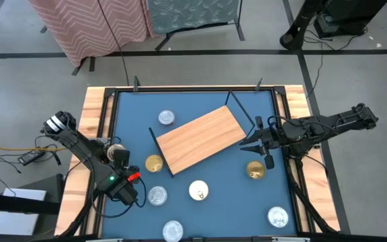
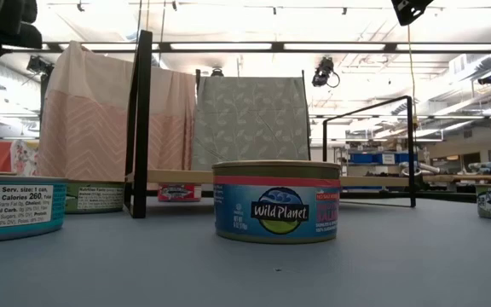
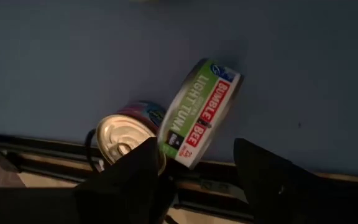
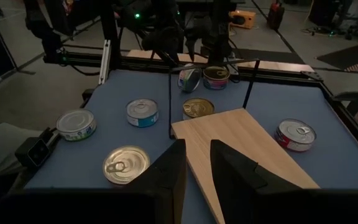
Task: Stack canned seafood by type on shelf
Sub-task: Put the green tuna can on the shelf
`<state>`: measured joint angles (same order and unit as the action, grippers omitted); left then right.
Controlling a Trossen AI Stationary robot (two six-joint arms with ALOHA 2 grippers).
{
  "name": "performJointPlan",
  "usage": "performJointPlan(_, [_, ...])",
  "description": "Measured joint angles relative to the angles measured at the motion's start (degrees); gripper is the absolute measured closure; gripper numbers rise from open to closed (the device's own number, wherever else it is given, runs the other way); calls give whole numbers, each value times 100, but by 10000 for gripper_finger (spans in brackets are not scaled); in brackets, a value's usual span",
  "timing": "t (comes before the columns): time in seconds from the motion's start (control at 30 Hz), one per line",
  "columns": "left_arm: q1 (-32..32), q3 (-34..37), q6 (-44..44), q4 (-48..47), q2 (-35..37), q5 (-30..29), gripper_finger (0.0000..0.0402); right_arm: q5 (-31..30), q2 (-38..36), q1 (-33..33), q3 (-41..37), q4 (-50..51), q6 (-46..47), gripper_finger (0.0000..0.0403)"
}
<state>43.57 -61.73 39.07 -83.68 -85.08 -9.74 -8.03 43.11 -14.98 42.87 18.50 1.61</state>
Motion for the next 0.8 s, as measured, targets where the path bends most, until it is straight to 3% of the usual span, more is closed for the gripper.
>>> performJointPlan(0.4, [-52,2,98,6,0,28,177,0,0,0,0,2,-58,316])
performJointPlan(0.6, [-52,2,-737,82,0,-4,177,0,0,0,0,2,-172,316])
performJointPlan(0.7, [-51,2,-741,232,0,-13,177,0,0,0,0,2,-177,316])
performJointPlan(0.8, [-56,2,-798,351,0,-402,177,0,0,0,0,2,-177,316])
